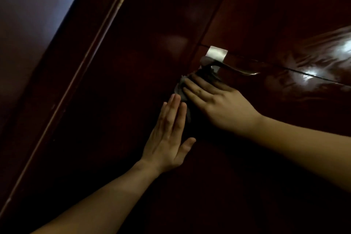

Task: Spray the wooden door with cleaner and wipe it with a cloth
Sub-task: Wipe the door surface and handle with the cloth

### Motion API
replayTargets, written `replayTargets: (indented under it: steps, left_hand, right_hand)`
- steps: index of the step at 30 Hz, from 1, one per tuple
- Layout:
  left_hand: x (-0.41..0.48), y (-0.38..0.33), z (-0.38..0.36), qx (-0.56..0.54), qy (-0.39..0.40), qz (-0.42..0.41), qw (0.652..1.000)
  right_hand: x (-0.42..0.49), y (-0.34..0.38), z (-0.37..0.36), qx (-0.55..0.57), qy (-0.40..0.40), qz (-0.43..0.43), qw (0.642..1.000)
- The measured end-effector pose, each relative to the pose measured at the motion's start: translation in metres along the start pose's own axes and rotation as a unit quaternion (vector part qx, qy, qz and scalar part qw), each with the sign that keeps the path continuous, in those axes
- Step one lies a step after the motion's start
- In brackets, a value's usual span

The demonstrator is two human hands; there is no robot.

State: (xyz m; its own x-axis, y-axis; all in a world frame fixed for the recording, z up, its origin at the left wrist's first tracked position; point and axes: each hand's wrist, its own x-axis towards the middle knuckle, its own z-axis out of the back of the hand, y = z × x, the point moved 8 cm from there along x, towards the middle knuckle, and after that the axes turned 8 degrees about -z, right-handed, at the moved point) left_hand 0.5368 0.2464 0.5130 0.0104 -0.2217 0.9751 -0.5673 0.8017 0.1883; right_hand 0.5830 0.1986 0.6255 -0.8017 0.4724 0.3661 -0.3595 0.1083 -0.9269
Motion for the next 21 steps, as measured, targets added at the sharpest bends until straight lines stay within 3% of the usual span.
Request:
replayTargets:
  steps: [8,11,14,19,21]
  left_hand:
    - [0.005,-0.001,-0.001,-0.024,0.039,0.001,0.999]
    - [0.008,-0.003,0.002,-0.102,0.039,0.036,0.993]
    - [0.011,0.003,0.011,-0.203,-0.016,0.103,0.974]
    - [0.005,0.011,0.020,-0.255,-0.009,0.205,0.945]
    - [-0.002,0.009,0.022,-0.260,0.002,0.217,0.941]
  right_hand:
    - [-0.029,0.024,-0.015,0.041,0.044,0.018,0.998]
    - [-0.051,0.033,-0.018,0.047,0.073,0.008,0.996]
    - [-0.067,0.051,-0.016,0.062,0.078,0.009,0.995]
    - [-0.103,0.141,-0.028,0.093,0.096,0.077,0.988]
    - [-0.121,0.197,-0.034,0.130,0.158,0.117,0.972]
